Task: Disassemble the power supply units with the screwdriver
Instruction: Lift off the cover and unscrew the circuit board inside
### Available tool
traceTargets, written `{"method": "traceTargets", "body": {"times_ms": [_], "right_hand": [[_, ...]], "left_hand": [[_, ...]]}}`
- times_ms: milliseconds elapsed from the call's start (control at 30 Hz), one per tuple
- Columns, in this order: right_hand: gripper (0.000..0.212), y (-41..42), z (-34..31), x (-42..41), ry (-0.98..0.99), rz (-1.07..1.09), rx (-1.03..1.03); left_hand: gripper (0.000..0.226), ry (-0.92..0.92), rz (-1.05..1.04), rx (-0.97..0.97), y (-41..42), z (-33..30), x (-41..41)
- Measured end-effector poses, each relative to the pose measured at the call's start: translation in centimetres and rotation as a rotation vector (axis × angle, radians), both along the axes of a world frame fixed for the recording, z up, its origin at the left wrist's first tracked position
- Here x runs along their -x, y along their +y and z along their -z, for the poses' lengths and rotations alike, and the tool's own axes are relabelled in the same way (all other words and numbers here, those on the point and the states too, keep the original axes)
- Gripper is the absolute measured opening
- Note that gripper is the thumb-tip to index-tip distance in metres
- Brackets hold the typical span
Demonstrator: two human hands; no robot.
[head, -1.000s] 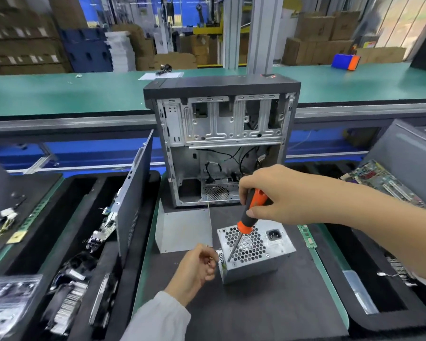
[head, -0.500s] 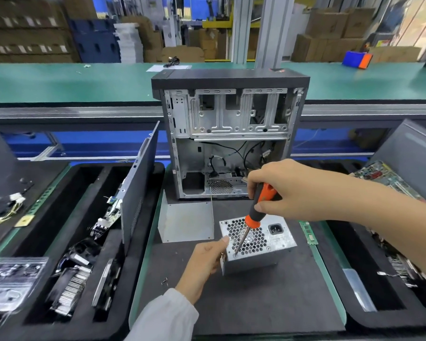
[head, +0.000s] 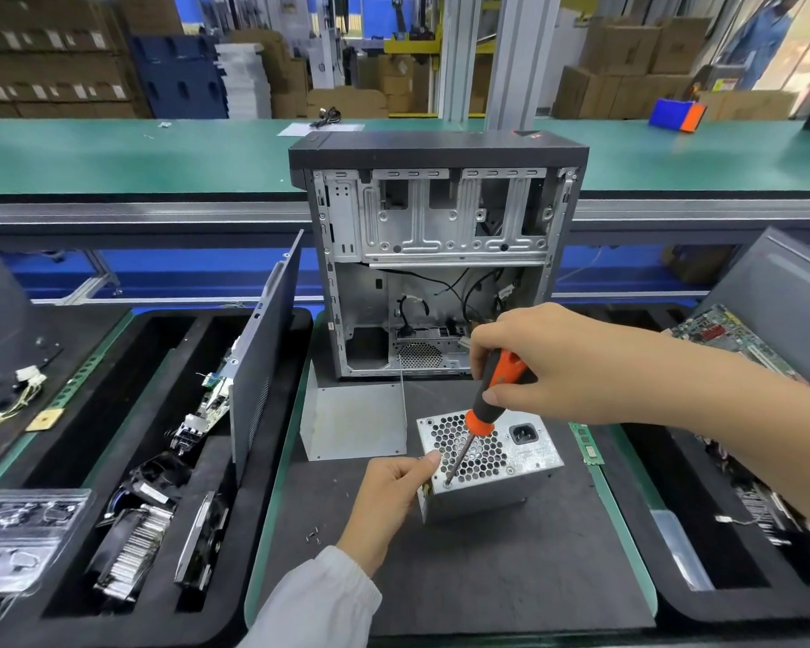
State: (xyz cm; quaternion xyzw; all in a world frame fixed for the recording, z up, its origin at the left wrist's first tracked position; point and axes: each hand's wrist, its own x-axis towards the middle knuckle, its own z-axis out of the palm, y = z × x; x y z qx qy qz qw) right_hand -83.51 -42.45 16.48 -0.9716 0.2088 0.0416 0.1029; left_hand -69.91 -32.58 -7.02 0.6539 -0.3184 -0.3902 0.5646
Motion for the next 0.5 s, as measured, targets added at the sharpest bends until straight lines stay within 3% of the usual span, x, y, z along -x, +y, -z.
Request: {"method": "traceTargets", "body": {"times_ms": [400,500], "right_hand": [[0.013,0.20,0.50,-0.43,0.001,-0.015,0.049],[0.029,0.87,0.72,-0.74,0.018,-0.020,0.132]], "left_hand": [[0.060,0.019,0.010,0.003,-0.07,0.03,0.08],[0.060,0.016,0.009,0.006,-0.09,0.03,0.09]]}}
